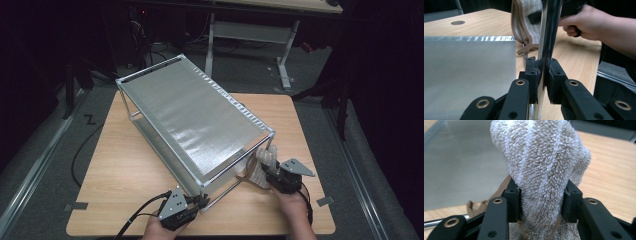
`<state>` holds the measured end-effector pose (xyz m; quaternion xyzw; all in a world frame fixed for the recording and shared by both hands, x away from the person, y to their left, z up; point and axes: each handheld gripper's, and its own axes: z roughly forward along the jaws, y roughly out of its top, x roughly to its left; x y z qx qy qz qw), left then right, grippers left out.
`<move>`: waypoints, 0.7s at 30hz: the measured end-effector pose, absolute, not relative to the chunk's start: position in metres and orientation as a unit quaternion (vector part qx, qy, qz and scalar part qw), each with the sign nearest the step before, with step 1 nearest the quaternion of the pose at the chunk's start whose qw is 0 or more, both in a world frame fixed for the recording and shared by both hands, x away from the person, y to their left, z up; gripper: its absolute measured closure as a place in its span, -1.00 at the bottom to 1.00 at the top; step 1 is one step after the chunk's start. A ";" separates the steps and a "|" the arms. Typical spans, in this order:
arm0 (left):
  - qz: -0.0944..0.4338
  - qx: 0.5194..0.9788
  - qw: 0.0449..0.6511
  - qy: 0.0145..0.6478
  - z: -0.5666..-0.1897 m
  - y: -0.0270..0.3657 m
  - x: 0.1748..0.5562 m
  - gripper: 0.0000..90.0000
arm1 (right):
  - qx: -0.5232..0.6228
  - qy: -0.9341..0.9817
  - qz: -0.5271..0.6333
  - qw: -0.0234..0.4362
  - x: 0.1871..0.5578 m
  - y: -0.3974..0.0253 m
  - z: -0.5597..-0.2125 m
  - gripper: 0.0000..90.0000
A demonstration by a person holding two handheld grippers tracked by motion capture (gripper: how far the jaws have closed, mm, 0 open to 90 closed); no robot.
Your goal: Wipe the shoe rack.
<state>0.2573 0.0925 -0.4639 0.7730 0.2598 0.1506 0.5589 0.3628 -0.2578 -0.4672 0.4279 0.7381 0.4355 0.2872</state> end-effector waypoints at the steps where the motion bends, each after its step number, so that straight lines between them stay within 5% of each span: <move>1: 0.151 0.772 0.560 0.261 -0.464 0.092 0.258 0.79 | 0.427 0.737 0.438 0.289 0.360 -0.259 -0.465 0.30; 21: 0.151 0.757 0.579 0.262 -0.469 0.059 0.284 0.78 | 0.480 0.706 0.410 0.320 0.303 -0.310 -0.444 0.29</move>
